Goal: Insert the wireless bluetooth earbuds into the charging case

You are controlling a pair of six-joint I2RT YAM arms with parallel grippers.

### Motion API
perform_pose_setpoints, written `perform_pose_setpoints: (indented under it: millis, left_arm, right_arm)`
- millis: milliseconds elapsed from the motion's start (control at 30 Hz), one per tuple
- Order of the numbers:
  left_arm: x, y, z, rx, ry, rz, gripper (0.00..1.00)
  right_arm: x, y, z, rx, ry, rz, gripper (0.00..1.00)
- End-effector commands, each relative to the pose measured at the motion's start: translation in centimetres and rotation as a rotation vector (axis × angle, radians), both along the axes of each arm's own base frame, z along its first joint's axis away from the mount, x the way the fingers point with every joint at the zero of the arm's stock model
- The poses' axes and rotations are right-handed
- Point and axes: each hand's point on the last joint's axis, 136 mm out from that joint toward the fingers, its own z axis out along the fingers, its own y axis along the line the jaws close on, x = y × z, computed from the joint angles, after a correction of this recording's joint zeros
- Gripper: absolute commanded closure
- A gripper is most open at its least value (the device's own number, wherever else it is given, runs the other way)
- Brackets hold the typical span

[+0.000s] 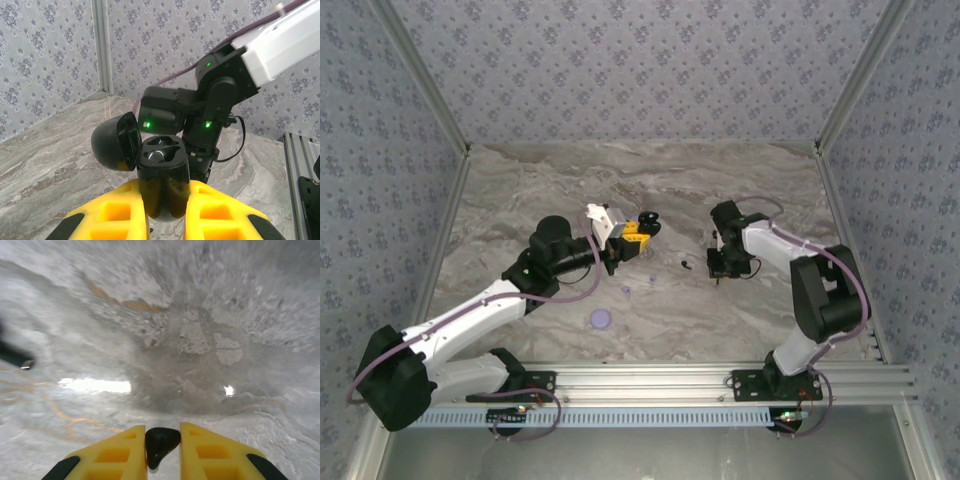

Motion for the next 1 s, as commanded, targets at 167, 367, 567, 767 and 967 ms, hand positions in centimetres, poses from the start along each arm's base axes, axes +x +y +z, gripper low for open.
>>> perform_pose_setpoints:
  millis: [167, 367, 567, 767, 967]
  left_arm:
    - [-0.2, -0.4, 1.0, -0.043, -0.023, -0.013, 0.97]
    - [-0.1, -0.8, 1.0, -0.057, -0.016, -0.026, 0.98]
    - [0.0, -0.9, 0.9, -0.058, -0.012, -0.03, 0.98]
    - [-0.1, -1.0, 0.7, -0.054, -0.007, -0.031, 0.98]
    - [-0.2, -1.0, 0.8, -0.056, -0.009, -0.034, 0.98]
  right_arm:
    - [2.1, 4.0, 13.2, 0.248, -0.403, 0.098, 0.8]
    - [0.7, 8.4, 24.8, 0.521, -0.718, 0.21, 0.8]
    - [-1.5, 11.5, 30.6, 0.639, -0.883, 0.285, 0.8]
    - [-1.7, 13.4, 31.9, 0.693, -0.925, 0.298, 0.8]
    - [-1.6, 14.8, 31.3, 0.668, -0.916, 0.328, 0.8]
